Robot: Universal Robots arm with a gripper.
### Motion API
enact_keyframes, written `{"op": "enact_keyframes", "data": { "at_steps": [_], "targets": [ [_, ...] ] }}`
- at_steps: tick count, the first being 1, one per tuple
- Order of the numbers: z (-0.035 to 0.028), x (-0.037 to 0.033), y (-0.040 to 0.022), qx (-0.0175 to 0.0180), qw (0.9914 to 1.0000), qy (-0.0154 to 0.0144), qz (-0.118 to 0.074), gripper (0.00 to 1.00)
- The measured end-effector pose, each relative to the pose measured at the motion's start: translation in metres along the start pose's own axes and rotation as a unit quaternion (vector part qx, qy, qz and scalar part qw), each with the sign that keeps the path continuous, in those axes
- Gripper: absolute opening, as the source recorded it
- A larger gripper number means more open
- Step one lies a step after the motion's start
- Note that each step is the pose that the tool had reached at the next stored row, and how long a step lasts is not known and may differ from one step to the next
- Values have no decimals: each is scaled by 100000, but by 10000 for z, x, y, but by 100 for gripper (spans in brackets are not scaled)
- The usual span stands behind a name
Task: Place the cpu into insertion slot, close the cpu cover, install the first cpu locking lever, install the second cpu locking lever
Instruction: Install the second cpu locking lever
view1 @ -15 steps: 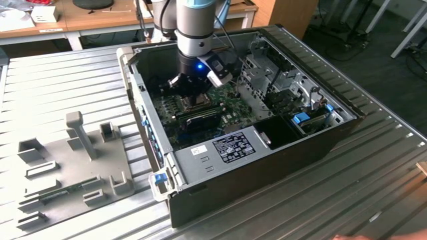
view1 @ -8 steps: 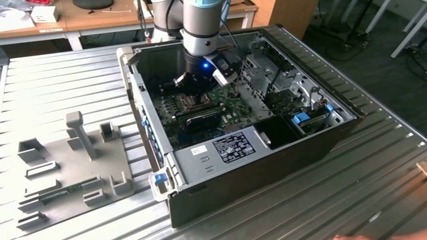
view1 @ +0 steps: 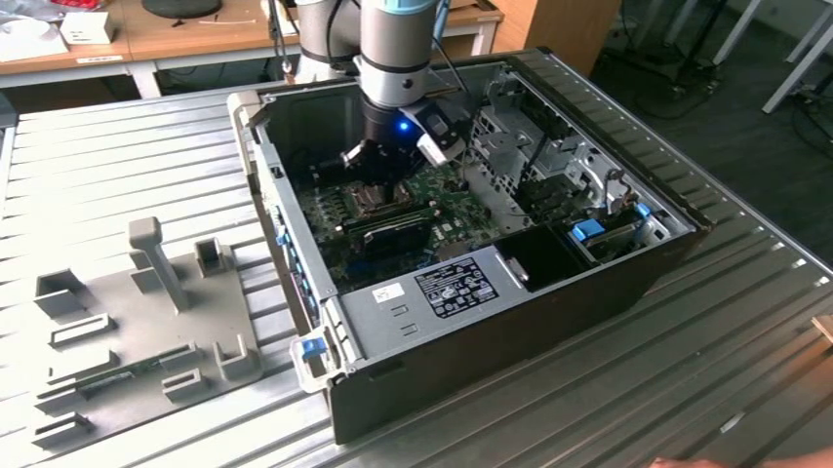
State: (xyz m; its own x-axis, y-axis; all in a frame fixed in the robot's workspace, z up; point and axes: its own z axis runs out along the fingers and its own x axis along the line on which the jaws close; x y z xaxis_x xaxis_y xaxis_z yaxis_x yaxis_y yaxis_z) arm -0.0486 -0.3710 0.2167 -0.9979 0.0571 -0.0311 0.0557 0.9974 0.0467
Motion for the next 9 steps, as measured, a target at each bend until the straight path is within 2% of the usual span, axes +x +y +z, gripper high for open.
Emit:
{"op": "enact_keyframes", "data": {
  "at_steps": [9],
  "targets": [
    [4,5,94,0,100000,2,-2,10]
  ]
}}
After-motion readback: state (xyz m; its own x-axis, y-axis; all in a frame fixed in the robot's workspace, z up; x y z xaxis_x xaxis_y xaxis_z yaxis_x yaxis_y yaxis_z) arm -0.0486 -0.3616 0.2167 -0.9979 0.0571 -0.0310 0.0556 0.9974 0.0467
